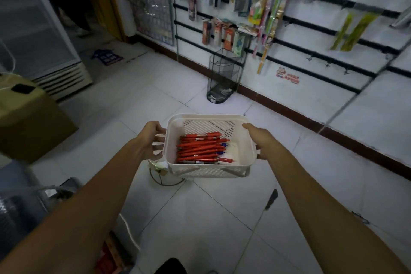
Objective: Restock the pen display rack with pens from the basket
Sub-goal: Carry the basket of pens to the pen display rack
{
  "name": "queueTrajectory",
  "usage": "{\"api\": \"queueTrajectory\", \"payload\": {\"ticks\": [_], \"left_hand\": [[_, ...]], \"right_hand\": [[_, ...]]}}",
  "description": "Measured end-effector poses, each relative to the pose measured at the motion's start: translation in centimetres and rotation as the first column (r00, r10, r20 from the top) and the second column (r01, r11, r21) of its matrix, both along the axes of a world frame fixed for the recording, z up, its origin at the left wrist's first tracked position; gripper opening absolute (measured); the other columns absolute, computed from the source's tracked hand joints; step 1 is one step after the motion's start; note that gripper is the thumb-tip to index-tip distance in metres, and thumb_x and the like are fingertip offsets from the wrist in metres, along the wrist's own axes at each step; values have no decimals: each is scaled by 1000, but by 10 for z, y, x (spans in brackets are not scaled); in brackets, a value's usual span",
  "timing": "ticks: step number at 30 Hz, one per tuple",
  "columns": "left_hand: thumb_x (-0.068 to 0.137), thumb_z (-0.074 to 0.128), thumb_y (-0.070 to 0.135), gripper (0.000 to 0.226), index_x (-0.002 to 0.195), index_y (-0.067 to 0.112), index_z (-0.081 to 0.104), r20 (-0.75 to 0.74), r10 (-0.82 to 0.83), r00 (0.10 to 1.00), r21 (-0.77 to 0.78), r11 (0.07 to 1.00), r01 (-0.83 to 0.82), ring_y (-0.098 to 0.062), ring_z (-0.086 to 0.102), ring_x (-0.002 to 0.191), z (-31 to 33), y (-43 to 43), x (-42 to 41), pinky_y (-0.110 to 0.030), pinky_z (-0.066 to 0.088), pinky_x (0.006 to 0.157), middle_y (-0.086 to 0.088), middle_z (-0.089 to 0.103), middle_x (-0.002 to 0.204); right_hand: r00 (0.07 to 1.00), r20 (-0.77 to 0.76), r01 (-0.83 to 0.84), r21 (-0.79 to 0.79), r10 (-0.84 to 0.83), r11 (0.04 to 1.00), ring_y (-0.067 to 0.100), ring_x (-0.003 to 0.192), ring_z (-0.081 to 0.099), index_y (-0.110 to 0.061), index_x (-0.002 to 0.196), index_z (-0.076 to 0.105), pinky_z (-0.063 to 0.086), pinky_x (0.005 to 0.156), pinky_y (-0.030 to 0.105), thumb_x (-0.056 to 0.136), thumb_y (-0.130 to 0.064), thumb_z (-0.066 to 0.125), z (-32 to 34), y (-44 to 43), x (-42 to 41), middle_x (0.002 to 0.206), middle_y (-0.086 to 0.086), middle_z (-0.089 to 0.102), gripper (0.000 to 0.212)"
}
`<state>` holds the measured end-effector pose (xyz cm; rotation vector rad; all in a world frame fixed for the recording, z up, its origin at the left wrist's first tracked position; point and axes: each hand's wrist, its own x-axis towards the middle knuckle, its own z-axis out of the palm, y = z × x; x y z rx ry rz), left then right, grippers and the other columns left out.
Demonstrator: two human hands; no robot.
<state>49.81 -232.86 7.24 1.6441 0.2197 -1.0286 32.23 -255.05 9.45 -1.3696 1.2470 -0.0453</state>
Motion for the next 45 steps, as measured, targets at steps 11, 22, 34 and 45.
{"api": "queueTrajectory", "payload": {"ticks": [11, 22, 34, 45], "left_hand": [[73, 44, 20, 21, 89, 14, 57, 32, 302, 953, 18, 953, -302, -23, 52, 85, -11, 46, 132, -37, 44, 74, -10, 58, 96], [83, 41, 22, 23, 91, 14, 61, -5, 528, 849, 27, 849, -528, -24, 54, 83, -17, 130, 257, -34, 45, 71, -10, 60, 93], [81, 43, 24, 26, 89, 12, 65, -64, 870, 489, -8, 490, -872, -24, 54, 75, -37, 244, 307, -31, 46, 64, -9, 61, 88], [66, 37, 15, 13, 67, 16, 50, -220, 967, 128, -181, 89, -979, -10, 20, 31, -49, 306, 300, -11, 18, 34, 4, 27, 46]], "right_hand": [[961, 30, -278, 47, 276, 960, 30, 92, 63, -6, 123, 56, 53, 79, 41, 94, -40, 56, -21, 3, 200, 114, 14, 64, 45], [846, 12, -532, 18, 532, 846, 29, 96, 60, -7, 139, 47, 52, 70, 34, 94, -40, 57, -31, 65, 405, 129, 16, 59, 57], [550, -61, -832, 43, 833, 553, 23, 72, 59, -9, 114, 55, 53, 74, 37, 95, -31, 55, -35, 195, 571, 91, 9, 62, 29], [188, -62, -978, 85, 980, 193, 29, 87, 66, -9, 114, 57, 56, 87, 45, 93, -28, 54, -58, 309, 663, 108, 13, 67, 28]]}}
